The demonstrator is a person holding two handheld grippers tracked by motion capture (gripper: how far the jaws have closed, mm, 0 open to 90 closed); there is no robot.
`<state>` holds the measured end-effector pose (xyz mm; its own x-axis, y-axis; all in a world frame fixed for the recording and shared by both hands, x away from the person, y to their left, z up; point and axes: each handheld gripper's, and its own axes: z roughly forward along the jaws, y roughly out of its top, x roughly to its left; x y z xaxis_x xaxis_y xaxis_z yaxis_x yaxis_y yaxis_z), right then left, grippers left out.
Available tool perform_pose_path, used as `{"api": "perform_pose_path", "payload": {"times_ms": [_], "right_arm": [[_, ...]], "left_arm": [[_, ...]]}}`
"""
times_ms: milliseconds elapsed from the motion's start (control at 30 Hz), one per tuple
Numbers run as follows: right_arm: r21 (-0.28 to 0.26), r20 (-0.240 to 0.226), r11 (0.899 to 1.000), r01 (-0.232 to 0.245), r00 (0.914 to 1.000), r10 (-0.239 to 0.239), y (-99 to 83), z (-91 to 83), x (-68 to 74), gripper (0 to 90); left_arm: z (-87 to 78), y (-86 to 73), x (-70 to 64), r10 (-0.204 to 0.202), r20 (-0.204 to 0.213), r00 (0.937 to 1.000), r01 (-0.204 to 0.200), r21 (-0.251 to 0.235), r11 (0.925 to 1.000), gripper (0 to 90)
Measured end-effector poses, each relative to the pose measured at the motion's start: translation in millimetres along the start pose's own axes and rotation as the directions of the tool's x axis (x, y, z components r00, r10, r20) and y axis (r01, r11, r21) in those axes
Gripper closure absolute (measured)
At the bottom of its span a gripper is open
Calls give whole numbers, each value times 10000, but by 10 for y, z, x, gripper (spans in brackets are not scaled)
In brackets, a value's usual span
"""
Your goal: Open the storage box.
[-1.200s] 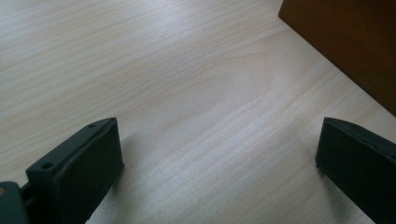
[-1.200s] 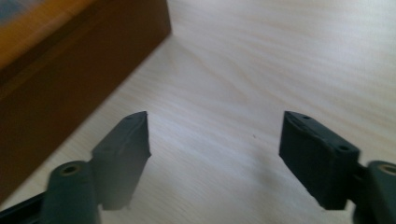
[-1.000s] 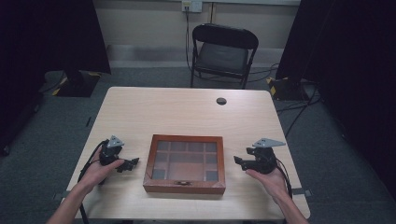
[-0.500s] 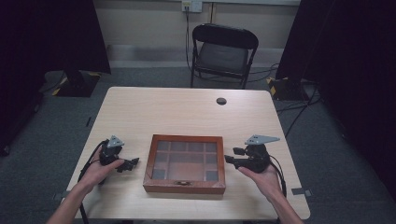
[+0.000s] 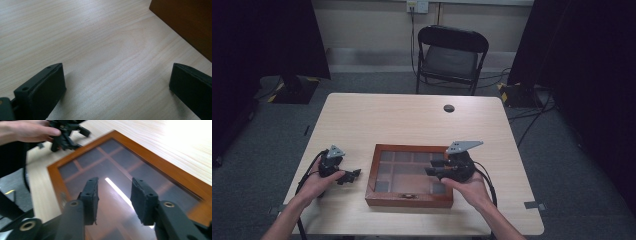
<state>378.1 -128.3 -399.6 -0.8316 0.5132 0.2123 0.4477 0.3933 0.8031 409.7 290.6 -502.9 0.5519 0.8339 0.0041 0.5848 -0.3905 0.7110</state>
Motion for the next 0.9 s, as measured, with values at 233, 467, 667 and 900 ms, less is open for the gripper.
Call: {"api": "perform_pose_path", "payload": {"times_ms": [233,467,667,900], "right_arm": [[339,-579,9991,250,9981,-230,77,258,137,651],[697,-1546,9951,702,9862,-587,16,388,236,726],[1062,-2069,9883,1099,9746,-862,-69,453,336,766],[1458,-2259,9777,1515,9672,-1161,-148,526,400,786]], "left_arm": [[-1,0,1,19,0,10000,-19,11,10000,0],[-1,0,1,12,1,10000,-12,7,10000,0],[0,0,-1,-7,-2,10000,7,-7,10000,0],[-1,0,1,12,0,10000,-12,8,10000,0]]}}
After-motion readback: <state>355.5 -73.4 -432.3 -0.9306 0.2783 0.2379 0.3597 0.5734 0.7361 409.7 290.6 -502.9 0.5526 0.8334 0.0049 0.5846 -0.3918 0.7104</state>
